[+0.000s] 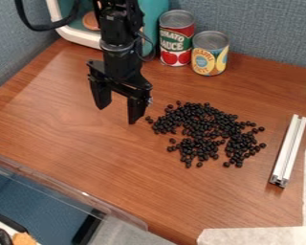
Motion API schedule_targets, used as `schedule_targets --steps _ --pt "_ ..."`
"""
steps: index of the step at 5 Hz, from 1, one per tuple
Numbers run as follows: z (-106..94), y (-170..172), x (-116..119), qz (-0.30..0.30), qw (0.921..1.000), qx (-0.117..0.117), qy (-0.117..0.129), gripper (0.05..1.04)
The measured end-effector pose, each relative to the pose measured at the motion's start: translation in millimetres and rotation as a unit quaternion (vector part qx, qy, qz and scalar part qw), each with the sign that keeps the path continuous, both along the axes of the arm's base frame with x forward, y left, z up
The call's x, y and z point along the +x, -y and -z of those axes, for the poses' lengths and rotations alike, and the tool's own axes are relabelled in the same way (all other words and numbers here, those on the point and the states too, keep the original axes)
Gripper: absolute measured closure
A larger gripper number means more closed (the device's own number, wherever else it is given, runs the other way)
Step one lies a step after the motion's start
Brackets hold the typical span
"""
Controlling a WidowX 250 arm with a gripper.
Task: Sweep into pile
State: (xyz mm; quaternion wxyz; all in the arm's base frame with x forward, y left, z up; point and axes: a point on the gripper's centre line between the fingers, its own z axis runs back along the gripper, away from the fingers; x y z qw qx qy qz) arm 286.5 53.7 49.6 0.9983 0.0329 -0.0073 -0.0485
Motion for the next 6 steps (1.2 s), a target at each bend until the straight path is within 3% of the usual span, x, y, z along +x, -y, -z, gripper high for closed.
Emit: schedule_targets --steps 1,2,3,4,6 --pt "7.4 1 -2 -0.003 0.9999 -0.002 -0.014 0.084" --pt "2.5 17 5 0.016 0.9998 0.005 -0.011 0.084" --pt "-6.9 32 16 0.038 0.9991 0.021 0.0 0.084" --pt "-16.9 52 43 0.06 0.9974 0.021 0.034 0.084" --pt "-16.1 111 88 0.08 0.995 0.01 0.059 0.083"
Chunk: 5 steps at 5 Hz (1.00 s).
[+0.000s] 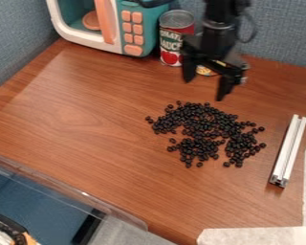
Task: Sweep into pile
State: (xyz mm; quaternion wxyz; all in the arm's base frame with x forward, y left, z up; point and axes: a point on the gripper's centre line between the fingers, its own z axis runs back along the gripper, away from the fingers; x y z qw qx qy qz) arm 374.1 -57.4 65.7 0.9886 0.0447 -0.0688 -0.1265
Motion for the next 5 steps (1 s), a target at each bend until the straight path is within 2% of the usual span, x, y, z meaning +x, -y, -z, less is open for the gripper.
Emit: schedule_targets --steps 1,2,3,4,5 --pt "-1.7 33 12 0.006 0.9999 -0.004 0.014 0.084" --pt "3.3 65 22 0.006 0.9995 -0.02 0.023 0.083" --pt "14.3 99 33 0.008 0.9992 -0.037 0.013 0.084" --pt "20.5 123 38 0.005 0.9993 -0.035 0.008 0.083" --pt "22.2 136 31 -0.011 0.9993 -0.034 0.009 0.083"
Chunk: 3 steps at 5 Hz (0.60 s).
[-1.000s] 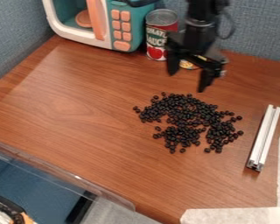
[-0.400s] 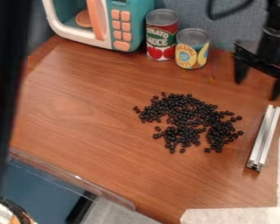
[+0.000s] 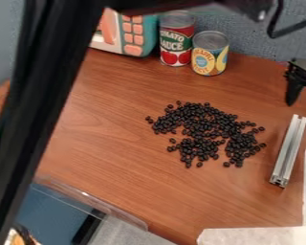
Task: Sweep into pile
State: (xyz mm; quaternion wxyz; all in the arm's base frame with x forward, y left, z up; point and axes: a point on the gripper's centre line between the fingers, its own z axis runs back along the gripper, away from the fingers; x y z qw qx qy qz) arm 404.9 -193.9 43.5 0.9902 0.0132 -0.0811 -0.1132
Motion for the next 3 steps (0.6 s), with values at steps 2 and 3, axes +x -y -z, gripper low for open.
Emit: schedule_targets --steps 2,3 --pt "20.5 7 -21 -0.029 0.9992 -0.003 -0.027 0.083" --pt "26.2 12 -26 -0.045 0.9983 -0.015 -0.032 0.083"
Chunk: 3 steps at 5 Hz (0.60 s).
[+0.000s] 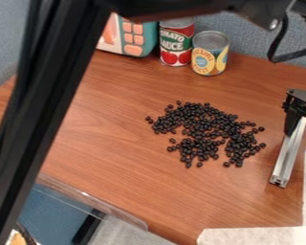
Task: Sweep into pile
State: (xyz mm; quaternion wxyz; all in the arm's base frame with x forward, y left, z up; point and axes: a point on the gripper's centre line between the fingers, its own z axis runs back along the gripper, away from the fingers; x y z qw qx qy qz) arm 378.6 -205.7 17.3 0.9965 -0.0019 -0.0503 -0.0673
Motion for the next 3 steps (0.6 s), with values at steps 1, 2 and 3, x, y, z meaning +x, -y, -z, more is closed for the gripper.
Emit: schedule_targets --steps 1,2,3 --pt "-0.6 5 -3 0.003 1.0 -0.003 -0.001 0.083" --pt "-1.2 4 -1 0.016 0.9998 0.012 0.008 0.083" --pt "-22.2 5 5 0.03 0.9985 0.019 0.042 0.083"
